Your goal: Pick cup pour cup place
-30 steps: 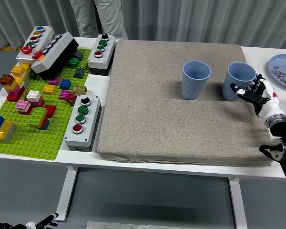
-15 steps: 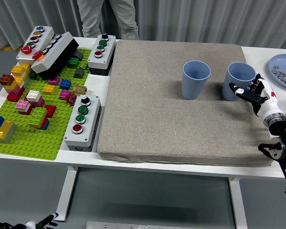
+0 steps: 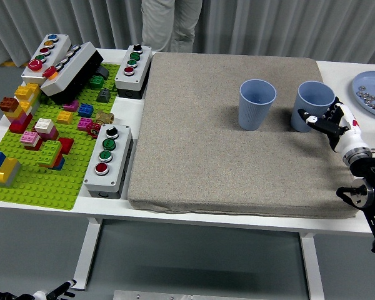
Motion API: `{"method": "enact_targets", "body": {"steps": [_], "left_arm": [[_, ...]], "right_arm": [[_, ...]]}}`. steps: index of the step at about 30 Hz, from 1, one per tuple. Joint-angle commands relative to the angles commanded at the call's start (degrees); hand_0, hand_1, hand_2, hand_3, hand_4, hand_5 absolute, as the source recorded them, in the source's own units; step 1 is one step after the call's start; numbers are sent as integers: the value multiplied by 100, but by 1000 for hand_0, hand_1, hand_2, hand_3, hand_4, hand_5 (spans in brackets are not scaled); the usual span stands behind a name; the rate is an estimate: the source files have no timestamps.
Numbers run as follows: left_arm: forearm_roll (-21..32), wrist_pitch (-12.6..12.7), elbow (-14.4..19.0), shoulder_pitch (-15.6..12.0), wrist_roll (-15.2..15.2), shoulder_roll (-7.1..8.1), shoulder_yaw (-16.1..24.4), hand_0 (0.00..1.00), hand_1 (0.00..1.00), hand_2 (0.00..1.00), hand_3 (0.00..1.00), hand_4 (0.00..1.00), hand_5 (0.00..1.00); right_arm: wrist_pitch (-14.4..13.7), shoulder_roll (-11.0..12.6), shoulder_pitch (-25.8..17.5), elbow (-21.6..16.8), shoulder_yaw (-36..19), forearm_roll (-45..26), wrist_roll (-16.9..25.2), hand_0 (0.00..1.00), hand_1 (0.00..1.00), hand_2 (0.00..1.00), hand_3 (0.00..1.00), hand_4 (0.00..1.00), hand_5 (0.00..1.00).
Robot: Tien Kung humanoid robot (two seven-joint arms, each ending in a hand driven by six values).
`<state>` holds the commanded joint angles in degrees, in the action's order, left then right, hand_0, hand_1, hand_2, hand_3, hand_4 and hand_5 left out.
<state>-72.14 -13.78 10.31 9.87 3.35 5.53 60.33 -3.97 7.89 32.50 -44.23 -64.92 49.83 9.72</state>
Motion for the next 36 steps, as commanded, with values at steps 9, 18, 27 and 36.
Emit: {"method": "enact_targets", "body": {"steps": [9,18,27,36], "left_arm": [[-4,0,0,16,0,1,6,830,840,871,802,637,998],[4,4,0,21,-3,1,6,830,839,872,802,637,998],[-12,-1,0,18,6,0,33,831,839,871,802,637,998],[-28,-5,0,11,9,-3,53,831,839,871,803,638,998]], "right_arm": [[-3,-11,54,48,2,-2,-12,945,897,985,940,784,241],[-96,-21,36,18,-15,9,4,896,800,794,768,774,225],[-113,-15,17,-7,-21,5,25,855,740,658,693,712,149],[-138,-16,3,-35,-43,11,4,790,652,552,641,631,61]]}}
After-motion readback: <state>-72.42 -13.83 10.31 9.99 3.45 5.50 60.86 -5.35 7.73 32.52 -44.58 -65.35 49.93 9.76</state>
